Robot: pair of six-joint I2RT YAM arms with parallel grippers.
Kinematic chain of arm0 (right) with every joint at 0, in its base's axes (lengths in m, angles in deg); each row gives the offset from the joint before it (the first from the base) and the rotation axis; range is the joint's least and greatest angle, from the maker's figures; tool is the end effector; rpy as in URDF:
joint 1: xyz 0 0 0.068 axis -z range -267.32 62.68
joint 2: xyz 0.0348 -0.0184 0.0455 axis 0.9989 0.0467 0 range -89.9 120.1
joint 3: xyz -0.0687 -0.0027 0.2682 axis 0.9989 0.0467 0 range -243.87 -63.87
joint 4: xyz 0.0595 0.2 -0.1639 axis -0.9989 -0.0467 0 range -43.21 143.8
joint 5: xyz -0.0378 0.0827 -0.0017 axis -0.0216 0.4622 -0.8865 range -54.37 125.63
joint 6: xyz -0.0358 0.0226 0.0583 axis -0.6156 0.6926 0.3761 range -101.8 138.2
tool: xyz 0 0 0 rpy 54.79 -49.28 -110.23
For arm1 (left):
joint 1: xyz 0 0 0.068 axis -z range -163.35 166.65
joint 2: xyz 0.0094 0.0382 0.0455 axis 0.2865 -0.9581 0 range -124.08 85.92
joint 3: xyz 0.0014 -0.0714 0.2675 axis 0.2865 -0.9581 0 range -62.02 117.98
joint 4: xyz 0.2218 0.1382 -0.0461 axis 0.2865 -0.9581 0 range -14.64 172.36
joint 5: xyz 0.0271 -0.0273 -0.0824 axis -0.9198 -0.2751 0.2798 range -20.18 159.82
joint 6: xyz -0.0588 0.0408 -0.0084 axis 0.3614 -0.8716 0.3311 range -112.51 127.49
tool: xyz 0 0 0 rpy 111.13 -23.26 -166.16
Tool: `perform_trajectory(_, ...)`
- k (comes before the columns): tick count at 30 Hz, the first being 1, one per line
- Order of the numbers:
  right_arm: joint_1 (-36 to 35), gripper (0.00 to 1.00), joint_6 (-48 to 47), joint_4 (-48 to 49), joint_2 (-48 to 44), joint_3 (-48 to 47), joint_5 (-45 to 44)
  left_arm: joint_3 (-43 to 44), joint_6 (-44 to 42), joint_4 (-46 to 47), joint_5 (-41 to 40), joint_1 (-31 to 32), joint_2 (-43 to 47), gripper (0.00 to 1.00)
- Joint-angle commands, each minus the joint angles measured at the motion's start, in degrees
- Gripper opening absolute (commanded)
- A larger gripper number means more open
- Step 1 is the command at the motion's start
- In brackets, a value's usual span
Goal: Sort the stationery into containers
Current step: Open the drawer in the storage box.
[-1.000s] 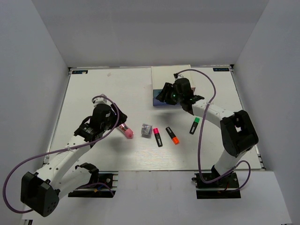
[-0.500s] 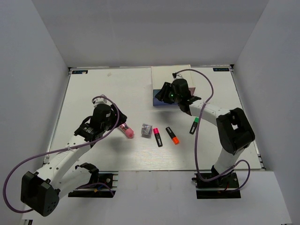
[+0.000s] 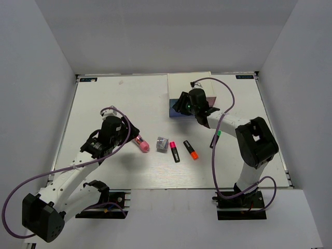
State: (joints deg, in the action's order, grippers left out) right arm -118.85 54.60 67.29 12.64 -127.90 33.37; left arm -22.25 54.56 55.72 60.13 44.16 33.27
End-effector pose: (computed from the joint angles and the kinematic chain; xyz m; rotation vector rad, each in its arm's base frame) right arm 0.3691 0.2237 0.2107 0.1144 2.0776 0.7063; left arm 0.1961 -0.0908 0.2451 -0.4806 2.2476 -0.5012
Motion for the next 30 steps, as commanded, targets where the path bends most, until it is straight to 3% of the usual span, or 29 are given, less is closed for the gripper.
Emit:
perform_trajectory(1, -0.37, 0.44, -0.81, 3.55, 0.46, -3.03, -2.66, 0.05, 0.39, -0.53, -0.68, 0.09, 1.14, 0.71)
perform_trajectory(12, -0.29, 0.44, -0.98, 4.35, 2.31, -5.49, -3.71, -0.48, 0.92, -0.53, -0.68, 0.09, 1.14, 0.71)
perform_trajectory(15, -0.2, 0.36, -1.16, 4.52, 2.31, -5.4, -4.24, -0.48, 0.92, -0.53, -1.2, 0.09, 1.14, 0.71)
perform_trajectory(17, -0.29, 0.2, -1.69, 5.13, 2.22, -4.97, -3.89, -0.48, 0.92, -0.53, -1.2, 0.09, 1.14, 0.71)
perform_trajectory(18, -0.2, 0.17, -1.6, 5.31, 2.05, -4.88, -3.63, -0.48, 0.92, -0.53, -1.2, 0.09, 1.14, 0.71)
perform_trajectory(30, -0.37, 0.01, -1.86, 5.49, -1.9, 0.47, 0.94, -2.06, 1.45, -0.53, -1.2, 0.09, 1.14, 0.71)
